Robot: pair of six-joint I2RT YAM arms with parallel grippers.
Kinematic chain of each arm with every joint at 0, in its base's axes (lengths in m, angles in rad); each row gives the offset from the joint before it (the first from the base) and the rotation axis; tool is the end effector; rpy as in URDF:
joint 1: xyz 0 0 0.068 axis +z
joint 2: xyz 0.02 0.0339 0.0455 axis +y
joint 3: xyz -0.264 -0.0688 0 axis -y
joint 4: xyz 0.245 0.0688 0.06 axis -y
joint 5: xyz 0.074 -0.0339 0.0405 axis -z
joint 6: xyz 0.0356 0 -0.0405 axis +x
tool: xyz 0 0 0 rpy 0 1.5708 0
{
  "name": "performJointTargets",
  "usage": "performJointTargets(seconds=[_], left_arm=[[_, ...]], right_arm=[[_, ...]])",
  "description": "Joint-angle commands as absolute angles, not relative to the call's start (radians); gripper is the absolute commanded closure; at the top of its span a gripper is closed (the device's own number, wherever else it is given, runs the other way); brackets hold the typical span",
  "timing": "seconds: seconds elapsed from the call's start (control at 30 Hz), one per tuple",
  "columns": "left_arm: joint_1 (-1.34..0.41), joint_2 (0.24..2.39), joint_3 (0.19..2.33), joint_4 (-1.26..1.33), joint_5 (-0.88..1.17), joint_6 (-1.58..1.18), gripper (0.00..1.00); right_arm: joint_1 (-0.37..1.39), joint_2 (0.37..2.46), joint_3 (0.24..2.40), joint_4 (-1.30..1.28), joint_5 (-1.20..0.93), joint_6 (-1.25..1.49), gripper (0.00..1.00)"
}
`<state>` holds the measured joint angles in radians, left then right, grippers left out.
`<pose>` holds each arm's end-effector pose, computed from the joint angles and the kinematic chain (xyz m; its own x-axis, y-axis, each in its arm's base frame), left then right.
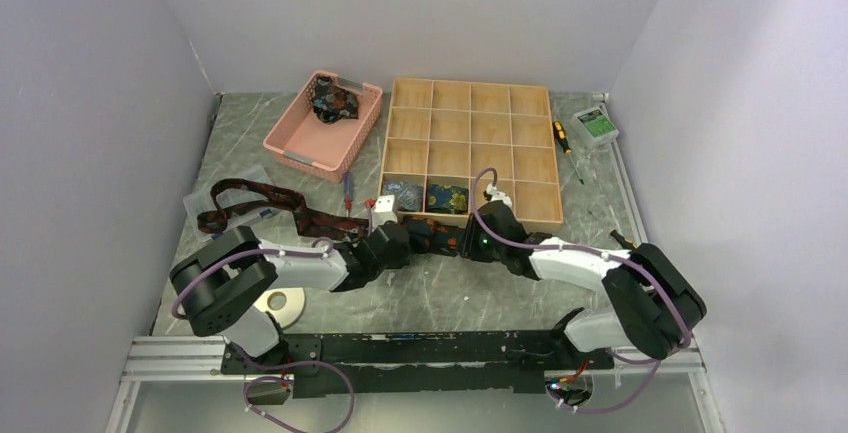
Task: Roll the ties
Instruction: Roll the tie at the center of the board.
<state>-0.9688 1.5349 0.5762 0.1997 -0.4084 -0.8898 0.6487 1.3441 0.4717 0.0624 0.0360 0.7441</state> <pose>0.1690 -0.2210 0.1379 -0.7063 -0.2312 -0.6691 0.0707 0.9174 -0.3916 0.1918 0.1438 0.1423 -0.8202 0.2276 -0.5249 -0.0387 0.8933 0.4478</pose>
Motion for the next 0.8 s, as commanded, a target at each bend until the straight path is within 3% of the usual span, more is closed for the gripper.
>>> performJointTargets(seconds=[0.0, 0.27, 0.43, 0.77], left_arm=[[-0.944, 1.589, 0.599, 0.181, -0.369, -0.837, 0.97], [-0.938, 1.590, 0.615, 0.192, -0.328, -0.824, 0.97], [-0.938, 1.564, 0.609, 0.193, -0.297, -0.820, 0.97], [-0.938, 1.594, 0.628, 0.198, -0.296, -0.813, 0.97]], right_arm=[[0.638, 1.370, 0.495, -0.061, 0.117, 0.676, 0.66], [0.638, 1.208, 0.495, -0.201, 0.135, 0.723, 0.53], [0.608, 1.167, 0.464, -0.300, 0.147, 0.806, 0.53], [0.469, 1.248, 0.463, -0.265, 0.123, 0.803, 0.59]])
